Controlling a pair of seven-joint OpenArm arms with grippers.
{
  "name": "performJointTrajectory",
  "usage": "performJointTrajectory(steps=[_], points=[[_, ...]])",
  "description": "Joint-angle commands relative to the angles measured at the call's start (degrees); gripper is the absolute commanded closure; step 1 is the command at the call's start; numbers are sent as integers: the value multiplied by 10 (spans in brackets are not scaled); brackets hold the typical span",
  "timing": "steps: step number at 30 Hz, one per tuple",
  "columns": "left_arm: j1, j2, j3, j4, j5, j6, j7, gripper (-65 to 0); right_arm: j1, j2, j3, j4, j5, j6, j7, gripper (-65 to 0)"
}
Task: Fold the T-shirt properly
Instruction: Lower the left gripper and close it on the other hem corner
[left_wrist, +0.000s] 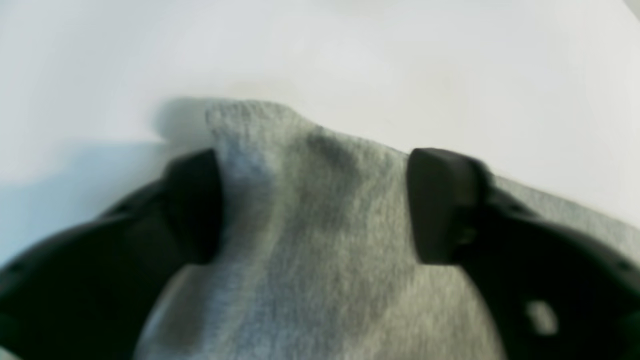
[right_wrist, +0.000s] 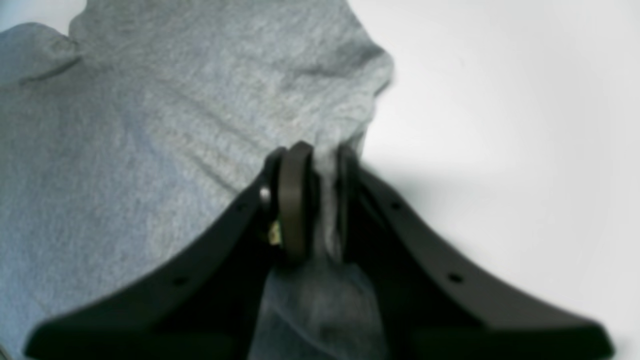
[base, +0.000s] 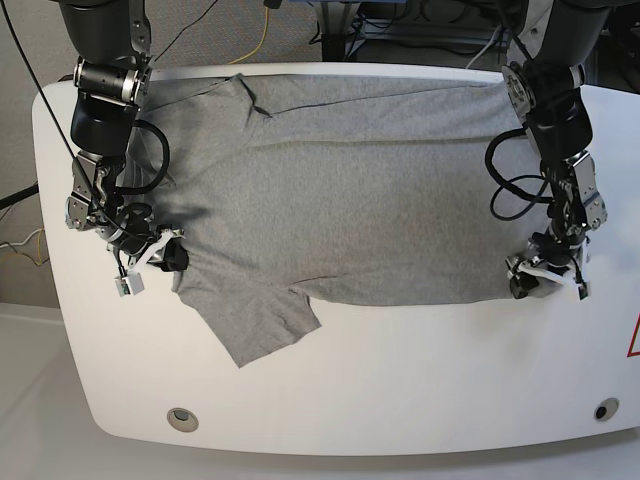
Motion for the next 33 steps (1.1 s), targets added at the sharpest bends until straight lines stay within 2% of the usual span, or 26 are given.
performJointTrajectory(steps=[1, 3, 7, 9, 14, 26, 33], points=[[-10, -5, 1, 6, -2, -19, 4, -295, 1, 9, 0, -1, -33, -14, -42, -93], [-10, -5, 1, 6, -1, -23, 7, -234, 1, 9, 0, -1, -33, -14, -42, -93], [-10, -5, 1, 6, 0, -23, 7, -230, 1, 9, 0, -1, -33, -14, -42, -93], [-9, -6, 0, 6, 0, -23, 7, -195, 1, 9, 0, -1, -32, -14, -42, -93], [8, -8, 0, 7, 0, -23, 12, -8, 1, 9, 0, -1, -33, -14, -42, -92], [24, -20, -3, 9, 0, -22, 16, -26, 1, 9, 0, -1, -32, -14, -43, -89], [35, -20, -3, 52, 1, -22, 28, -26, 1, 9, 0, 0, -31, -14, -43, -24]])
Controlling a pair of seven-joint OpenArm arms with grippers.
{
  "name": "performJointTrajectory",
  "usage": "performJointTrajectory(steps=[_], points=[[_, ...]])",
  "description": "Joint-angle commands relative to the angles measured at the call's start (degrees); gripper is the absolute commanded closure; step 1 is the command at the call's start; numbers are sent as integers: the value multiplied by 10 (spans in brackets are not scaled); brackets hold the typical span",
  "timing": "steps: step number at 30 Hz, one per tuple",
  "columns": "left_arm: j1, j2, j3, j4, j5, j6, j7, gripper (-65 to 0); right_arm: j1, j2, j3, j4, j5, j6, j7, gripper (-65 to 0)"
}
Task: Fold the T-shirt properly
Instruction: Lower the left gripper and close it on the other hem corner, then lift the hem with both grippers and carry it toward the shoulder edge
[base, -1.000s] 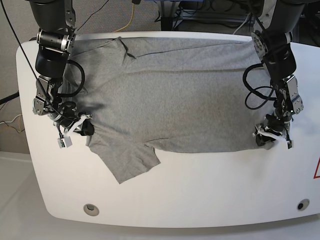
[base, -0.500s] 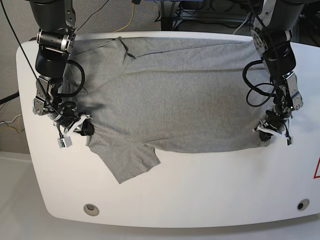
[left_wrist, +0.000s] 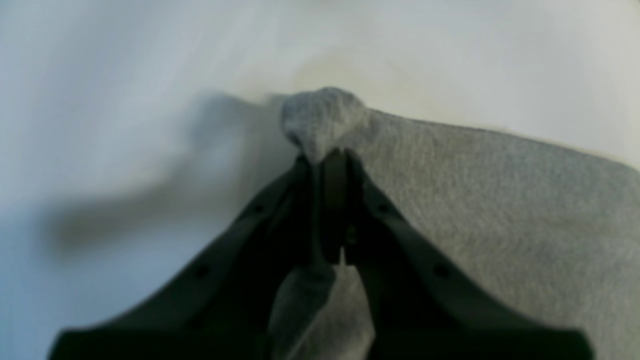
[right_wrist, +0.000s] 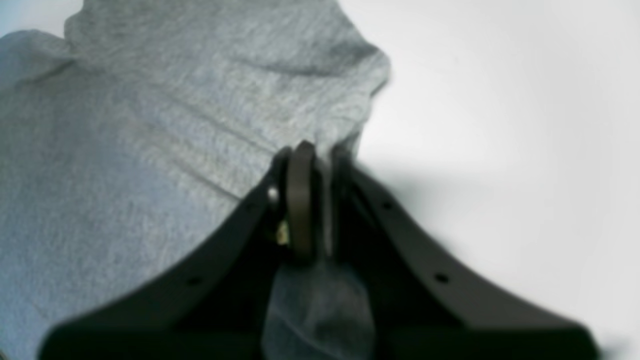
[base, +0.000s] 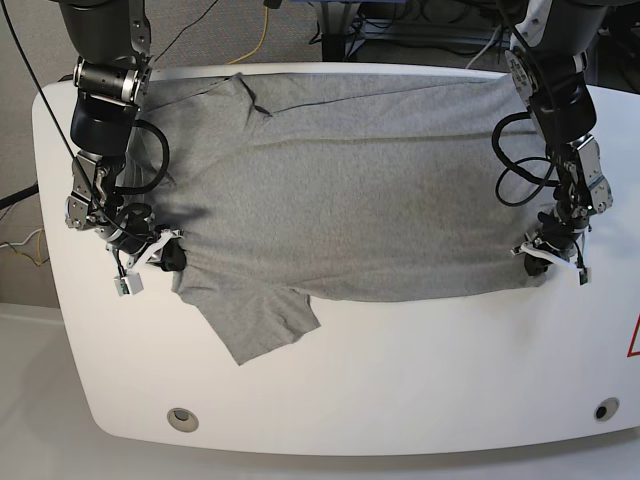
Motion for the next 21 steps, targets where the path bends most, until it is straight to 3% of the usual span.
performJointTrajectory(steps=[1, 12, 21], points=[[-2, -8, 0, 26, 5, 5, 19, -26, 1, 9, 0, 0, -33, -13, -46, -23], [23, -6, 0, 115, 5, 5, 59, -26, -33, 7, 2, 101, -32, -13, -90, -18], [25, -5, 0, 122, 4, 5, 66, -26, -65, 4, 19, 198, -32, -13, -143, -1]])
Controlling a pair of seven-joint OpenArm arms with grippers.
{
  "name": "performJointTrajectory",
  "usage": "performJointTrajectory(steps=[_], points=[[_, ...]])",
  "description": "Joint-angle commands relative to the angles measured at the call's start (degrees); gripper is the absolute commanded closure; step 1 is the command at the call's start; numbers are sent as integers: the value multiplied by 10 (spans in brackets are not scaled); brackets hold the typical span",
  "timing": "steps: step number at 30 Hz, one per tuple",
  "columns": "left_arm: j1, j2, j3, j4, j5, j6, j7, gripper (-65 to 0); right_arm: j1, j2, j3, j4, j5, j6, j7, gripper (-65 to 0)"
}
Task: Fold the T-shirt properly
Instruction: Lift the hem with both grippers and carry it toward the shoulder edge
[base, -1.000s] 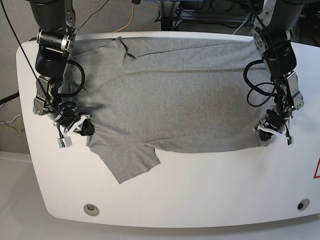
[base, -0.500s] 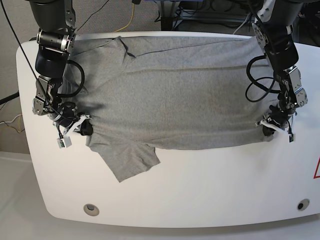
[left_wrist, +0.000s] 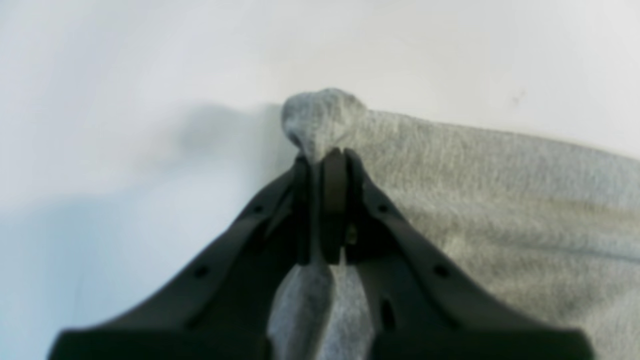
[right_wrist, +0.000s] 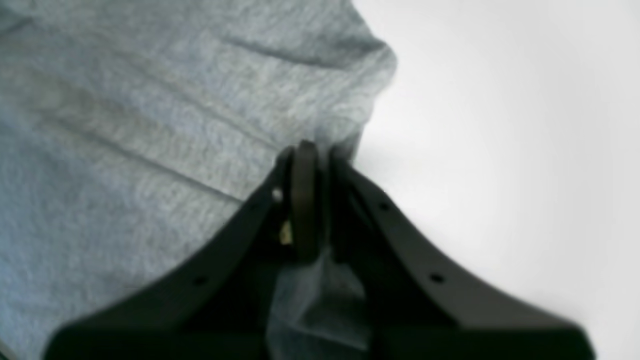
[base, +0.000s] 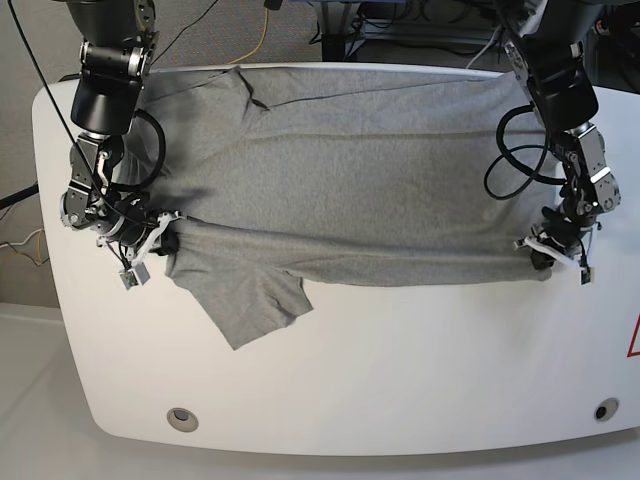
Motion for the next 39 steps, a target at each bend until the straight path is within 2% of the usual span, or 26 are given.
performJointTrajectory(steps=[1, 6, 19, 29, 39], points=[[-13, -9, -1, 12, -6, -1, -10, -26, 0, 8, 20, 23, -8, -5, -15, 0], [-8, -9, -2, 12, -6, -1, -10, -26, -1, 8, 42, 38, -8, -5, -36, 0], [6, -9, -3, 13, -8, -3, -10, -26, -1, 8, 43, 50, -12, -5, -56, 0], [20, -1, -3, 65, -8, -3, -8, -26, 10, 8, 42, 88, -12, -5, -77, 0], [17, 7, -3, 101, -8, -4, 32, -26, 11, 8, 42, 153, -8, -5, -102, 0]])
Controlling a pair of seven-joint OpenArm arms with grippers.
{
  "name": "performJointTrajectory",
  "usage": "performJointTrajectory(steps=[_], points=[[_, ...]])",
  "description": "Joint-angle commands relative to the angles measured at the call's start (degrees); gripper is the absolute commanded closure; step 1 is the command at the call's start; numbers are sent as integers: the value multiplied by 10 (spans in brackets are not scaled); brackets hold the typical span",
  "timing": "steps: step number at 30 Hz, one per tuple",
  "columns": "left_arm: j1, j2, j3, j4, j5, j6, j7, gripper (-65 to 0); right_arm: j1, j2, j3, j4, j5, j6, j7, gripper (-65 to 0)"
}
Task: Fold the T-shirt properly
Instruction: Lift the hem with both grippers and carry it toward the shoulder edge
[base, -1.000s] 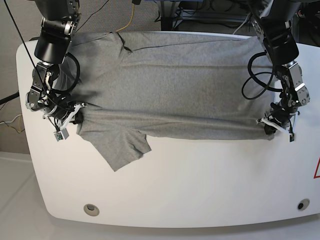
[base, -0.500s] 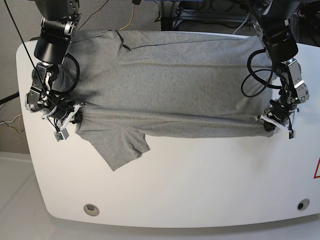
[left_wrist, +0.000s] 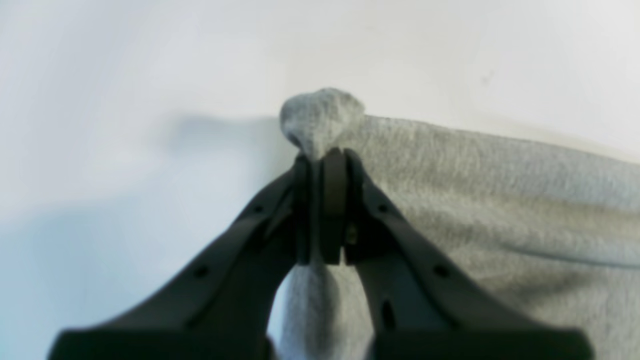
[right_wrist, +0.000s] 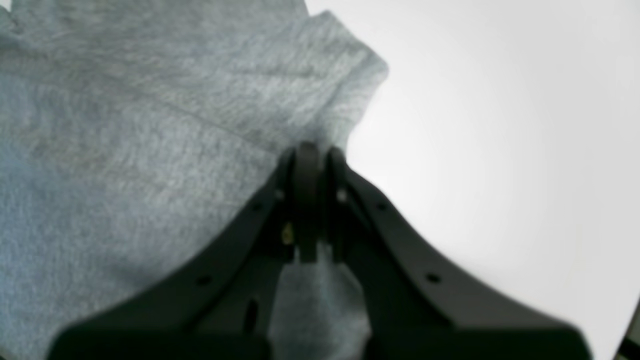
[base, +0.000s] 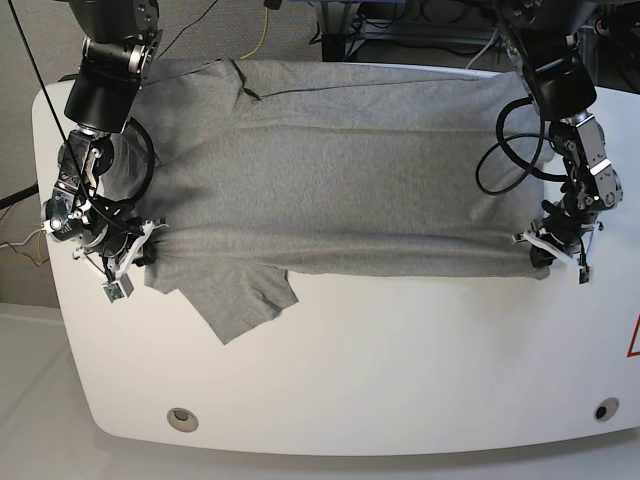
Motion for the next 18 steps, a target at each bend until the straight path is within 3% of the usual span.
performJointTrajectory(steps=[1, 18], points=[[-14, -1, -2, 25, -4, 1, -13, -26, 14, 13, 4, 32, 5, -4, -6, 0], [-4, 28, -2, 120, -4, 1, 48, -26, -15, 1, 5, 147, 5, -4, -70, 0]])
